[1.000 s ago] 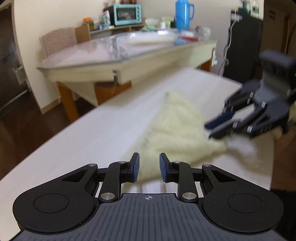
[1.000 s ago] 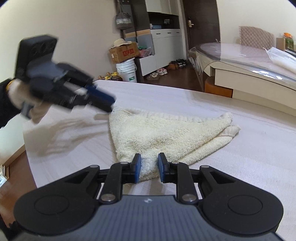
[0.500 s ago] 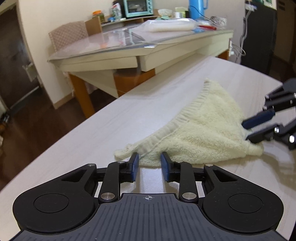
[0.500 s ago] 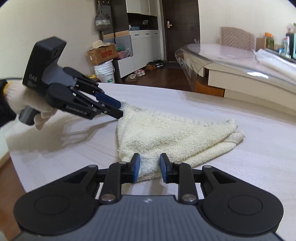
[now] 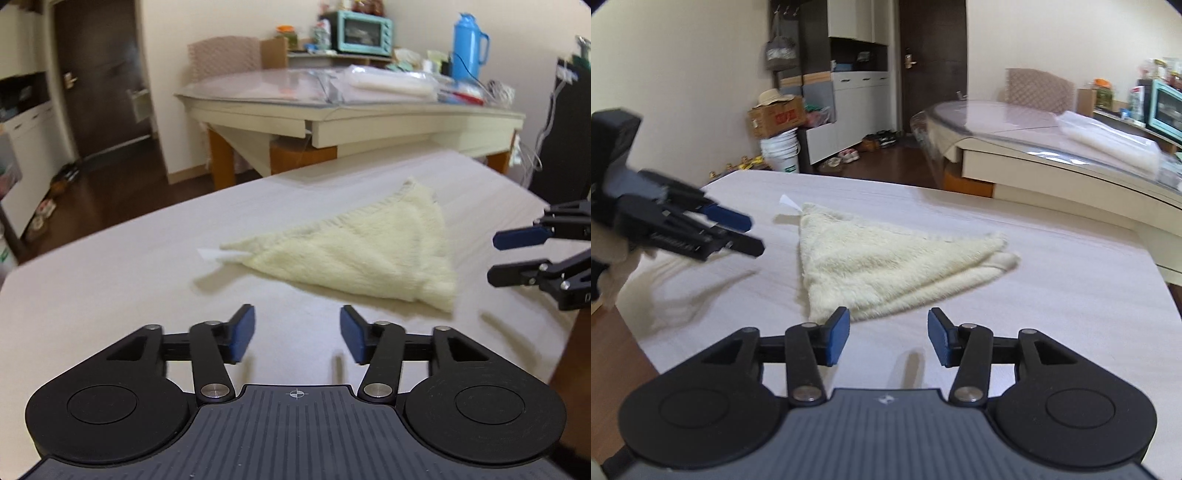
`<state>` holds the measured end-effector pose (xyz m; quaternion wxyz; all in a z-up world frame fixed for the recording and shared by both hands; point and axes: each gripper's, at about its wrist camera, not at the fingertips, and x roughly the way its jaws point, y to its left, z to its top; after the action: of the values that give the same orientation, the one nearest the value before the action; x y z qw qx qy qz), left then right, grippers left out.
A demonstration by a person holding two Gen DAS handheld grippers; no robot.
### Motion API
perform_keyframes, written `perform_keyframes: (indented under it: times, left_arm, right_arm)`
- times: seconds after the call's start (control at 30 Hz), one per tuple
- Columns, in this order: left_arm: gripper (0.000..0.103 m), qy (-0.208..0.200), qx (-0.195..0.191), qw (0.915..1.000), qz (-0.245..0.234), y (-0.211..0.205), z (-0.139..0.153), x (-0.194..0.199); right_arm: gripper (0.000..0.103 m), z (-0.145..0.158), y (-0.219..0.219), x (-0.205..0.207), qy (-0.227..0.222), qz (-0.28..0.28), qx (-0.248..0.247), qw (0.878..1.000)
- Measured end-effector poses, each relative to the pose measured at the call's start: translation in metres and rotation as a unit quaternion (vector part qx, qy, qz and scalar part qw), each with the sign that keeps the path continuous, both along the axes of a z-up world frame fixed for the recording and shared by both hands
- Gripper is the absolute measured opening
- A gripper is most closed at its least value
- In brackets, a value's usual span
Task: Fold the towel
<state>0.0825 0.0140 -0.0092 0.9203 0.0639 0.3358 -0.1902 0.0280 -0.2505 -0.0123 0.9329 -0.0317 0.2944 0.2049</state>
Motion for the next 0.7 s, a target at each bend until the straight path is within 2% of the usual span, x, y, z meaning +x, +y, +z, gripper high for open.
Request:
perform_keyframes:
  times: [0.07,0.17,0.23,0.33,0.5,0.7]
  left_arm:
    - [0.082,-0.005,-0.013,0.9998,0.013,-0.004,0.001,-0.011]
    - [0.092,-0.01,-0.034,0.9989,0.031,-0.009,0.002,-0.028]
    - [0.093,-0.006,-0.047,0.998,0.041,-0.012,0.003,-0.036]
    - [0.093,-0.004,-0.048,0.9972,0.057,-0.017,0.005,-0.045]
    - [0.093,-0.004,-0.032,0.9962,0.081,-0.023,0.007,-0.06]
    - [0.093,-0.006,-0.02,0.9961,0.085,-0.027,0.009,-0.081]
  right_arm:
    - [0.068,0.002,-0.005,-0.008,-0.007,-0.011,0.001,1.0]
    - [0.078,0.005,-0.011,-0.017,-0.018,-0.028,-0.003,0.999]
    - [0.086,0.008,-0.016,-0.023,-0.024,-0.038,0.0,0.999]
    - [0.09,0.013,-0.019,-0.031,-0.032,-0.045,0.0,0.998]
    - [0.091,0.019,-0.023,-0.043,-0.041,-0.048,0.001,0.998]
    - [0.093,0.026,-0.025,-0.059,-0.05,-0.048,0.008,0.998]
